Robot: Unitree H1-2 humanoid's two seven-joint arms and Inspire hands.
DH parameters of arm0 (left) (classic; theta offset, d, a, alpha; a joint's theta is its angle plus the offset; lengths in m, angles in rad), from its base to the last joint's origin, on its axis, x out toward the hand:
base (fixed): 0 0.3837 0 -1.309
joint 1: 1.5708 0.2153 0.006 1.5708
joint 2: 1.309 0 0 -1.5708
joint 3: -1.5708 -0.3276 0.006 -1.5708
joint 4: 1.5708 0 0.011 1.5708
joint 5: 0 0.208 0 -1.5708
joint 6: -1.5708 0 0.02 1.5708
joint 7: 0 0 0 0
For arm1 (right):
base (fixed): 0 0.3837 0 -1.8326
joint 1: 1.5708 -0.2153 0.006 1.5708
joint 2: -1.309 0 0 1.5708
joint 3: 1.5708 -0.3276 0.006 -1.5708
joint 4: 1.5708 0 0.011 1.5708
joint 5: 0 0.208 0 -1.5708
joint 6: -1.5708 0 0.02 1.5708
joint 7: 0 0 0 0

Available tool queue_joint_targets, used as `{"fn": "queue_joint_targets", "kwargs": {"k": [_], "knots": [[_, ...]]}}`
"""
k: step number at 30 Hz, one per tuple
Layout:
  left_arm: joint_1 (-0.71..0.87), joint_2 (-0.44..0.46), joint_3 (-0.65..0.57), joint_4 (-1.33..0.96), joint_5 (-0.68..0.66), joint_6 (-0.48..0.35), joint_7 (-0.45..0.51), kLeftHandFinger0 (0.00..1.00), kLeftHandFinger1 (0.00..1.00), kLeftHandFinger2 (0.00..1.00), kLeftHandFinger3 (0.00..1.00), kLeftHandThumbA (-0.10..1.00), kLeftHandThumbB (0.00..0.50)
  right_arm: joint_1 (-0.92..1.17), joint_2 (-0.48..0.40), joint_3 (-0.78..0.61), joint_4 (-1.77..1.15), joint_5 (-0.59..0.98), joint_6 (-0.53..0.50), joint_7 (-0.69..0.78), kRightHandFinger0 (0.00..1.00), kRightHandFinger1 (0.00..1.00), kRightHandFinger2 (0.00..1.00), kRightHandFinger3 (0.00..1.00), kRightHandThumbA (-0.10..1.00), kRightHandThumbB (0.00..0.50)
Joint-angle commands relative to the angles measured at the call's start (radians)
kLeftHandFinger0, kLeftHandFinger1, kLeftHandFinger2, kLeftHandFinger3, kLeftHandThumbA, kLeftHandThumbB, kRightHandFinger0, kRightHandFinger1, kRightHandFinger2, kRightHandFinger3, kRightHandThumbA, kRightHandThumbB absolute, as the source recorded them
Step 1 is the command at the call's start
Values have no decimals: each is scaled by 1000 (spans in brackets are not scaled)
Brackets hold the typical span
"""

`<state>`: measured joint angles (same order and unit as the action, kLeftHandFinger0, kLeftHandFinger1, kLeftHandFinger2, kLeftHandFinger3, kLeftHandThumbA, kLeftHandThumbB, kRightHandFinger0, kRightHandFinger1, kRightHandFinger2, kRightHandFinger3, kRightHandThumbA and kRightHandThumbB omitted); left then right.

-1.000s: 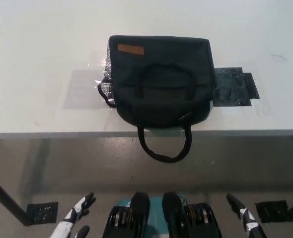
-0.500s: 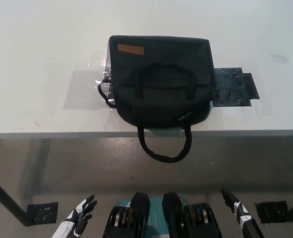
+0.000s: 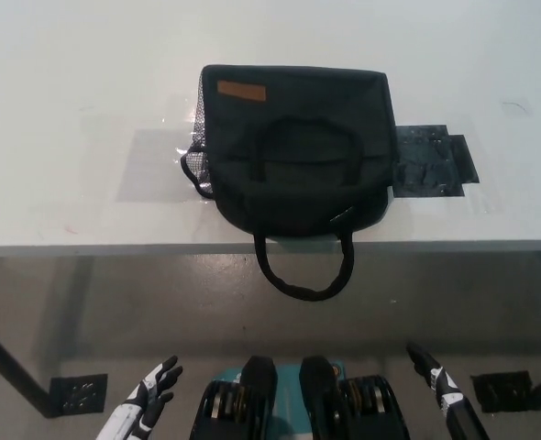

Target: A soft travel bag is kept infront of the robot in the middle of the desk and the robot uses both its hands to press it to reduce its size

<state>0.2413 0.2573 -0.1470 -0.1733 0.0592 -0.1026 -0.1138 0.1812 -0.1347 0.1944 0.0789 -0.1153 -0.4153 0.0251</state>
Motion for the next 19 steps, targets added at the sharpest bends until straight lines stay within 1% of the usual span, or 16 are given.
{"fn": "queue_joint_targets", "kwargs": {"k": [1,11,15,16,17,19], "knots": [[-10,0,16,-35,-5,14,-14,1000,1000,1000,1000,1000,287,-17,-2,-4,-7,-1,-55,7,1000,1000,1000,1000,1000,273],[-22,-3,17,-24,-10,18,-19,1000,1000,1000,1000,1000,308,-23,-3,-8,-16,2,-46,20,1000,1000,1000,1000,1000,285],[-27,0,19,-32,-3,32,-18,1000,1000,1000,1000,1000,288,-30,-3,-9,-22,-12,-38,20,1000,1000,1000,1000,1000,288],[-27,1,18,-32,3,28,-18,1000,1000,1000,1000,1000,273,-31,-3,-9,-22,-11,-39,20,1000,1000,1000,1000,1000,287],[-27,0,18,-34,10,28,-14,1000,1000,1000,1000,1000,281,-32,-3,-8,-21,-3,-41,24,1000,1000,1000,1000,1000,288],[-26,0,18,-35,13,29,-13,1000,1000,1000,1000,1000,280,-32,-2,-9,-20,-2,-44,25,1000,1000,1000,1000,1000,286]]}}
